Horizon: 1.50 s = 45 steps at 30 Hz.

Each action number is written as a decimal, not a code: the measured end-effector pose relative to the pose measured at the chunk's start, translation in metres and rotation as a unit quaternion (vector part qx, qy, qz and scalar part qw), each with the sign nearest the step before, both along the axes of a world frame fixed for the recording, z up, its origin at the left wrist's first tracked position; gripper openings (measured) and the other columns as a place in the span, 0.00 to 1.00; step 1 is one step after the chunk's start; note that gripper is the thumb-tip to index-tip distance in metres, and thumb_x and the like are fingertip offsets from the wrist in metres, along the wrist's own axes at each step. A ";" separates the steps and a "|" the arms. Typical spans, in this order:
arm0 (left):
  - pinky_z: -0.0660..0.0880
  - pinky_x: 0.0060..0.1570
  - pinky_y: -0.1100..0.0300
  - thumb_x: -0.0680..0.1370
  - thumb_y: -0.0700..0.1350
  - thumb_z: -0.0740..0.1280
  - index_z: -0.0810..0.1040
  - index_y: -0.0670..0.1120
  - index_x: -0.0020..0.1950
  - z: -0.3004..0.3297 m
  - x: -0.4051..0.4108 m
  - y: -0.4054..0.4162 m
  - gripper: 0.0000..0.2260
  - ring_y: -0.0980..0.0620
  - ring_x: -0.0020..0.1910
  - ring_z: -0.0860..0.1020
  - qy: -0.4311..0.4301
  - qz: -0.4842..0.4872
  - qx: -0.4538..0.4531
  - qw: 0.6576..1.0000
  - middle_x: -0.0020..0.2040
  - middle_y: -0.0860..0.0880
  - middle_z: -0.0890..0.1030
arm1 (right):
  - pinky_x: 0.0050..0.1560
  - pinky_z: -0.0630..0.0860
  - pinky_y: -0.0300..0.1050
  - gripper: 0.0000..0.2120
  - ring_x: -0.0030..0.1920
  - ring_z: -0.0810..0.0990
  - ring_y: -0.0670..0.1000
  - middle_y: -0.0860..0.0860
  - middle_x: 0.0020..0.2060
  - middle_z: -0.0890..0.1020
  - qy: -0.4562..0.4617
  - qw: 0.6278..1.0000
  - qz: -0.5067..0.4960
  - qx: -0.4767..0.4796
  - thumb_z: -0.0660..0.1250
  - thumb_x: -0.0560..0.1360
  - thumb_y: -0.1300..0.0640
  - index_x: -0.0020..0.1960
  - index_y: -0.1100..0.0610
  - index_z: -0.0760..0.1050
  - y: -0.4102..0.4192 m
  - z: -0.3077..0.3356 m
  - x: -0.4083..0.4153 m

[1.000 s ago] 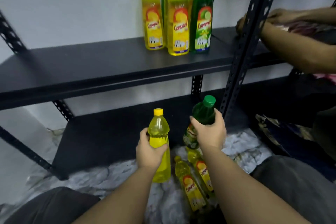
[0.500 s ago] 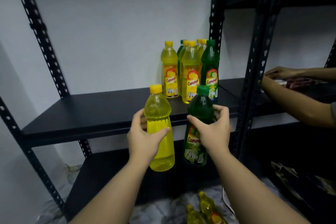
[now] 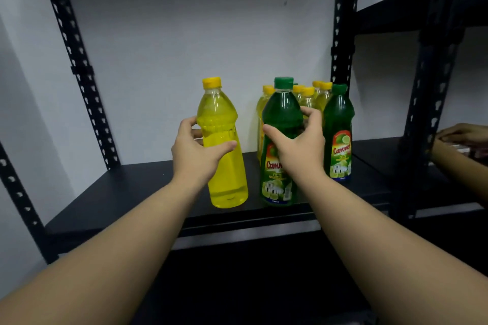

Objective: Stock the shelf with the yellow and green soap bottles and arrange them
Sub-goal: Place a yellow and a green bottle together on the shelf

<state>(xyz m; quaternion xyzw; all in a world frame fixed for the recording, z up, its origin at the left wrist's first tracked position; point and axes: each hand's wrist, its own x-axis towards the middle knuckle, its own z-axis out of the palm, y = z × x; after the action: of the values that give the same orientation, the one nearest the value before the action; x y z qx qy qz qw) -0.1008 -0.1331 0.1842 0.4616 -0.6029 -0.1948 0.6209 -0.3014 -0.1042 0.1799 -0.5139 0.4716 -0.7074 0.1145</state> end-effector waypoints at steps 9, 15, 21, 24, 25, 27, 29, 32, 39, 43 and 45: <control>0.74 0.42 0.63 0.64 0.54 0.85 0.71 0.54 0.68 -0.024 -0.001 -0.047 0.37 0.61 0.51 0.78 -0.023 0.016 0.023 0.999 0.54 0.55 0.79 | 0.49 0.76 0.33 0.34 0.56 0.79 0.40 0.40 0.56 0.77 -0.005 1.000 0.023 0.008 0.82 0.68 0.48 0.66 0.46 0.66 -0.062 -0.029 0.006; 0.76 0.44 0.62 0.65 0.53 0.85 0.71 0.53 0.70 -0.041 0.001 -0.065 0.38 0.59 0.52 0.79 -0.016 0.008 0.025 1.000 0.56 0.55 0.80 | 0.52 0.77 0.30 0.36 0.60 0.79 0.41 0.44 0.62 0.78 0.028 0.999 0.044 0.014 0.78 0.72 0.46 0.74 0.47 0.64 -0.078 -0.043 0.008; 0.78 0.50 0.55 0.71 0.57 0.80 0.65 0.55 0.66 -0.061 -0.001 -0.068 0.31 0.55 0.54 0.80 -0.033 0.004 0.038 0.999 0.57 0.54 0.78 | 0.49 0.72 0.28 0.31 0.58 0.78 0.36 0.42 0.59 0.78 0.049 0.995 0.056 0.070 0.67 0.78 0.36 0.75 0.48 0.62 -0.074 -0.088 0.007; 0.75 0.51 0.54 0.76 0.59 0.74 0.62 0.53 0.64 -0.075 -0.013 -0.066 0.26 0.48 0.56 0.80 -0.019 -0.009 0.092 0.996 0.57 0.51 0.77 | 0.50 0.76 0.40 0.33 0.58 0.81 0.48 0.46 0.57 0.81 0.046 0.993 0.047 0.100 0.57 0.75 0.25 0.69 0.46 0.65 -0.072 -0.112 0.008; 0.75 0.51 0.53 0.75 0.60 0.74 0.63 0.52 0.64 -0.078 -0.016 -0.066 0.27 0.48 0.56 0.79 -0.003 -0.008 0.102 0.995 0.58 0.50 0.77 | 0.51 0.78 0.44 0.35 0.57 0.81 0.48 0.46 0.57 0.81 0.044 0.993 0.042 0.104 0.55 0.73 0.23 0.69 0.46 0.65 -0.072 -0.115 0.008; 0.76 0.49 0.55 0.69 0.63 0.78 0.64 0.52 0.64 -0.082 -0.021 -0.065 0.33 0.52 0.52 0.79 0.020 0.006 0.102 0.995 0.57 0.51 0.77 | 0.53 0.79 0.49 0.37 0.57 0.80 0.48 0.46 0.57 0.81 0.040 0.993 0.035 0.109 0.53 0.72 0.21 0.70 0.46 0.65 -0.071 -0.115 0.009; 0.76 0.47 0.55 0.62 0.64 0.82 0.65 0.53 0.64 -0.082 -0.022 -0.067 0.40 0.54 0.51 0.78 0.017 0.026 0.098 0.995 0.55 0.53 0.77 | 0.55 0.80 0.53 0.38 0.57 0.81 0.49 0.47 0.57 0.82 0.039 0.992 0.029 0.116 0.53 0.72 0.21 0.71 0.46 0.65 -0.070 -0.115 0.010; 0.77 0.48 0.53 0.61 0.62 0.84 0.66 0.53 0.63 -0.083 -0.017 -0.072 0.40 0.51 0.52 0.79 0.008 0.023 0.112 0.993 0.55 0.53 0.77 | 0.56 0.79 0.55 0.38 0.57 0.80 0.50 0.48 0.58 0.81 0.048 0.990 0.026 0.130 0.52 0.72 0.20 0.72 0.45 0.63 -0.069 -0.117 0.009; 0.78 0.54 0.51 0.66 0.59 0.82 0.69 0.57 0.63 -0.085 0.000 -0.076 0.32 0.49 0.58 0.79 0.002 -0.057 0.120 0.991 0.58 0.52 0.78 | 0.57 0.79 0.58 0.40 0.59 0.80 0.53 0.49 0.61 0.80 0.071 0.986 0.026 0.146 0.49 0.72 0.19 0.74 0.44 0.60 -0.067 -0.118 0.007; 0.74 0.60 0.51 0.57 0.69 0.81 0.67 0.56 0.70 -0.099 -0.003 -0.069 0.48 0.51 0.59 0.73 -0.087 0.030 0.134 0.987 0.61 0.50 0.67 | 0.60 0.78 0.58 0.42 0.62 0.78 0.53 0.50 0.65 0.79 0.076 0.984 0.038 0.158 0.49 0.71 0.18 0.75 0.44 0.58 -0.064 -0.115 0.006; 0.75 0.59 0.51 0.55 0.69 0.82 0.67 0.54 0.70 -0.100 -0.001 -0.067 0.49 0.50 0.60 0.74 -0.094 0.035 0.136 0.986 0.61 0.50 0.69 | 0.62 0.77 0.57 0.44 0.65 0.76 0.52 0.49 0.67 0.76 0.084 0.983 0.035 0.157 0.51 0.69 0.18 0.75 0.45 0.59 -0.063 -0.114 0.005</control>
<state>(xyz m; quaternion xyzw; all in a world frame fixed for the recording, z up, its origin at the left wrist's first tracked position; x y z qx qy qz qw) -0.1022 -0.2004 0.0846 0.5789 -0.6100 -0.2093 0.4989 -0.2964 -0.1668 0.0659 -0.5636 0.5666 -0.5740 0.1787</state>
